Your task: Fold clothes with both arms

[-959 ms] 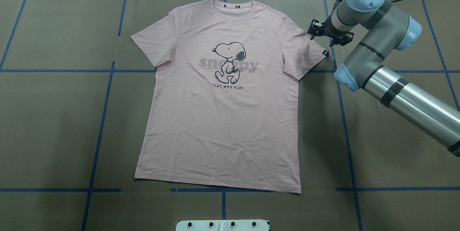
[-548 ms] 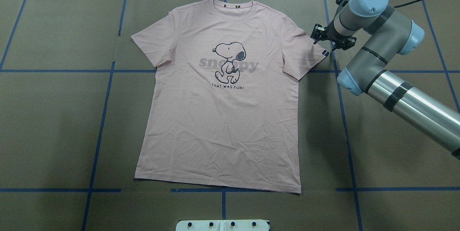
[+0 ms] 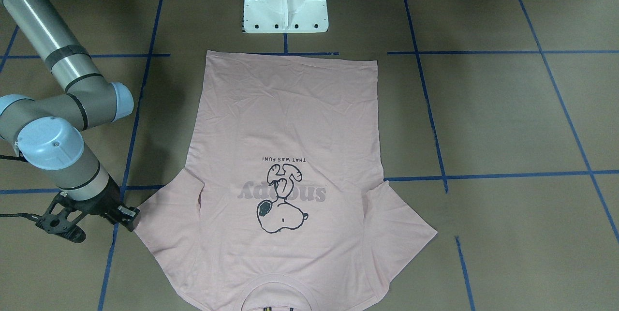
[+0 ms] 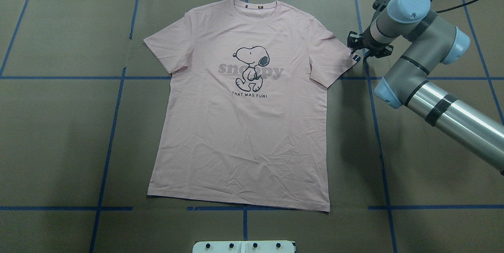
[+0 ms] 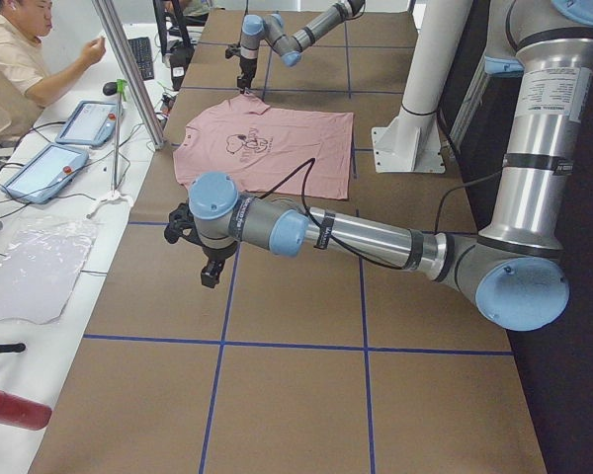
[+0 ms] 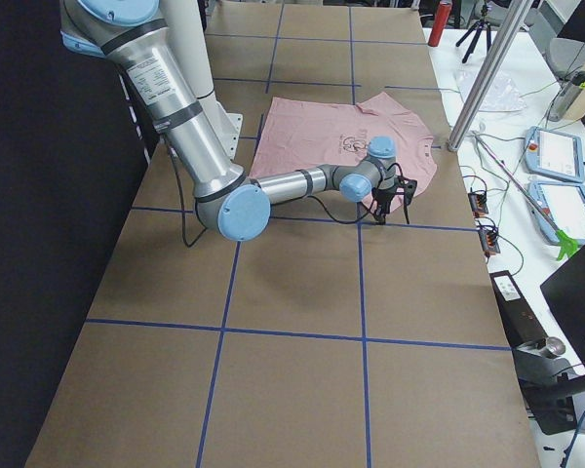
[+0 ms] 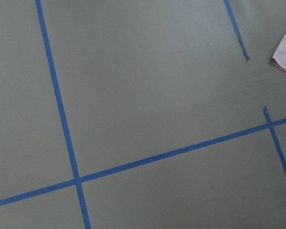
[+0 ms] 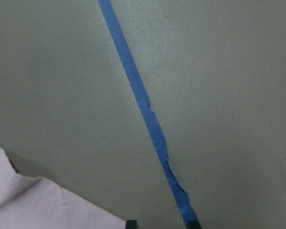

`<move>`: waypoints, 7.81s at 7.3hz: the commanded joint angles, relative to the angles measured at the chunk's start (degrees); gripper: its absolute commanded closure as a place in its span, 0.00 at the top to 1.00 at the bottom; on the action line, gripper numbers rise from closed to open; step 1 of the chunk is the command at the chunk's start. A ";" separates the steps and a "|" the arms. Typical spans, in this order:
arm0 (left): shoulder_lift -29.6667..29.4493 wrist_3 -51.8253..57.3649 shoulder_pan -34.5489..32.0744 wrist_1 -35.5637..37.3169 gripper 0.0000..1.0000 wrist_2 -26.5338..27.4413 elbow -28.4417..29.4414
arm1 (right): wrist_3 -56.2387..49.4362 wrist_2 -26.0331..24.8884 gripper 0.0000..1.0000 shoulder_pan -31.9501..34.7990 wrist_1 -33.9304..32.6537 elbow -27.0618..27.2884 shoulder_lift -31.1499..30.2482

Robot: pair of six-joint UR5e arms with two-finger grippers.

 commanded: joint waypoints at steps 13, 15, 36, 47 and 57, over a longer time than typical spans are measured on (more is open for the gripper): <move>0.53 0.00 -0.09 -0.95 1.00 -2.62 -1.44 | 5.41 -13.00 0.63 -9.40 -7.04 -10.75 21.74; 0.09 -0.35 0.52 -4.27 1.00 -3.51 -1.44 | 5.14 -15.82 1.00 -10.73 -6.95 -10.60 22.37; -34.72 -54.60 33.49 -44.46 0.74 31.99 43.38 | -25.18 25.13 1.00 13.53 -6.95 21.49 -4.78; -34.10 -54.32 35.86 -44.46 0.63 31.64 42.68 | -25.00 25.31 1.00 13.44 -6.86 21.40 -5.22; -34.54 -56.15 36.39 -43.85 0.00 31.38 40.40 | -24.48 25.05 1.00 13.27 -6.86 21.14 -5.40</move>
